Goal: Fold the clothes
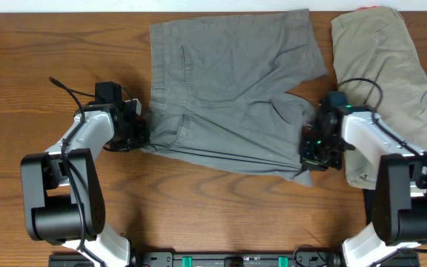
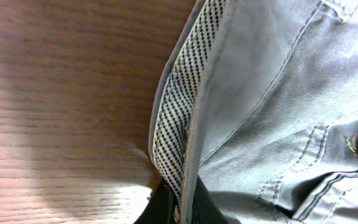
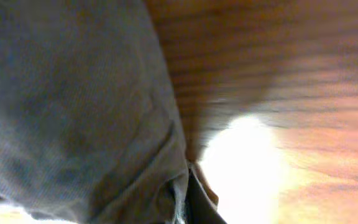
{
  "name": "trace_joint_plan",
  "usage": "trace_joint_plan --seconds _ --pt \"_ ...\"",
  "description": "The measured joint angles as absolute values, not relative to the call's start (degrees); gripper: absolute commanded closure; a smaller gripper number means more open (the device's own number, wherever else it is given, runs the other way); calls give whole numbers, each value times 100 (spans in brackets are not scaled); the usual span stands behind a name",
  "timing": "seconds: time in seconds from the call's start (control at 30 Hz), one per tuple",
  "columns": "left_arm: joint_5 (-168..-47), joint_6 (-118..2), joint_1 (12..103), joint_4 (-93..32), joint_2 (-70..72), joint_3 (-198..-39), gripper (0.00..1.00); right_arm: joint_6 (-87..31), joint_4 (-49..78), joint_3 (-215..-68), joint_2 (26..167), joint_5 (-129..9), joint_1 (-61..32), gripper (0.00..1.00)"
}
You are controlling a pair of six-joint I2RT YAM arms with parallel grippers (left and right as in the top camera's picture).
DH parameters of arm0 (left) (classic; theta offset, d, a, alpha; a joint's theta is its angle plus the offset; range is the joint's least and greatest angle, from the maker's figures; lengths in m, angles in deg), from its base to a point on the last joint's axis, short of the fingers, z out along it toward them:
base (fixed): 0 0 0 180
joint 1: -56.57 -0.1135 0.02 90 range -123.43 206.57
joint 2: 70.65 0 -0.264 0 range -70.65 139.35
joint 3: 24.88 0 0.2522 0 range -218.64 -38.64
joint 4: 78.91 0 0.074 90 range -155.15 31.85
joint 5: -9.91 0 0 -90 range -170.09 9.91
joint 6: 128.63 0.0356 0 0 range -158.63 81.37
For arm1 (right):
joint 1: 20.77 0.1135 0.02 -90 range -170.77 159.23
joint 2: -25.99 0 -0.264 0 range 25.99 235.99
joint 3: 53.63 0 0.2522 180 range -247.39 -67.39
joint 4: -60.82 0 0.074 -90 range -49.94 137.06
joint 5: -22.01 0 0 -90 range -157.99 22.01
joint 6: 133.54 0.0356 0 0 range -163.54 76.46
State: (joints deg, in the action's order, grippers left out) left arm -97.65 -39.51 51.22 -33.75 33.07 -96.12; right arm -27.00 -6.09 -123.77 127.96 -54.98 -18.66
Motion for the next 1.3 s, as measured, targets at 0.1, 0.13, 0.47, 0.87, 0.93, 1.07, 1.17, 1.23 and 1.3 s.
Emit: trace_joint_plan --seconds 0.1,0.13,0.47,0.87,0.93,1.07,1.17,1.23,1.3 --pt "-9949 -4012 5053 -3325 3323 -9612 94 -2678 -746 -12379 12796 -5351 -2159 92" --pt "-10001 -4019 5022 -3312 3334 -9612 94 -2696 -801 -12379 12796 -5295 -2236 90" --pt "-10014 -4205 4371 -3198 3353 -9623 94 -2991 -1096 -12672 12781 -5885 -2561 48" --pt "-9922 -4312 4233 -3196 3349 -9634 94 -3242 -519 -12774 12704 -5655 -2196 45" --pt "-9922 -4312 4233 -3196 3349 -9634 94 -3251 -418 -12774 12706 -5552 -2010 51" --pt "-9922 -4312 4233 -3196 3349 -9634 94 -3273 -182 -12774 12704 -5386 -1578 65" --pt "-9922 -4312 4233 -3196 3349 -9634 94 -3268 150 -12774 12706 -5205 -1256 81" --pt "-9920 -4312 4233 -3196 3349 -9634 94 -3244 318 -12774 12704 -5137 -1036 92" --pt "-9920 -4312 4233 -3196 3349 -9634 94 -3218 430 -12774 12706 -5120 -852 99"
